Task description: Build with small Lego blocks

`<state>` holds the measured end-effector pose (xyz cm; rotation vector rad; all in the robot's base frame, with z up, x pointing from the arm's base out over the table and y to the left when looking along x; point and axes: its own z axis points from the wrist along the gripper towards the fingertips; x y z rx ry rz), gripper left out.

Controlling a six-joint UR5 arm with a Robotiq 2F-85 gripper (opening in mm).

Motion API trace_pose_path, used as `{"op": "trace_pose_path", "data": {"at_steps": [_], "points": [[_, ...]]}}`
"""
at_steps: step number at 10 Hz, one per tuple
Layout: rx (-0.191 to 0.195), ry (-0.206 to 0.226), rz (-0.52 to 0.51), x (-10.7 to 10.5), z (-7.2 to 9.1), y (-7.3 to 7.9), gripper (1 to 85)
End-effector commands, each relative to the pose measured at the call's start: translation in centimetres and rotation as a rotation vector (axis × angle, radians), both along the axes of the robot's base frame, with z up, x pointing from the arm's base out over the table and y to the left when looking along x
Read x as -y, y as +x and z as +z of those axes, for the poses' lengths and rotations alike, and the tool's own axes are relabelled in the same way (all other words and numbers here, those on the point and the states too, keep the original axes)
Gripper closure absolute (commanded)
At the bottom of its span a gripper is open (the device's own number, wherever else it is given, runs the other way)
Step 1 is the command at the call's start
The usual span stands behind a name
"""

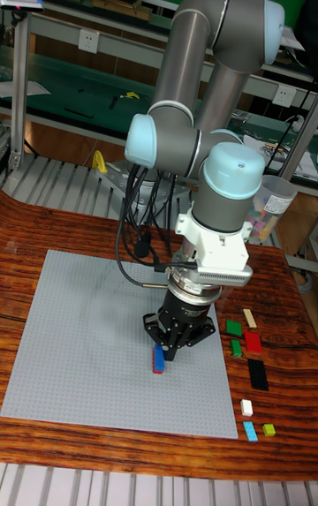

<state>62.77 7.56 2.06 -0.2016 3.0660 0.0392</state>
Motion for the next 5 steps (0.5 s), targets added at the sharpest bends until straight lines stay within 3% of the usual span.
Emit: {"op": "trace_pose_path", "data": {"at_steps": [1,5], "points": [[-0.001,0.013,-0.01,-0.2,0.19,-0.05,84.3],[-0.009,0.011,-0.003,-0.05,0.91,-0.36,84.3]]}}
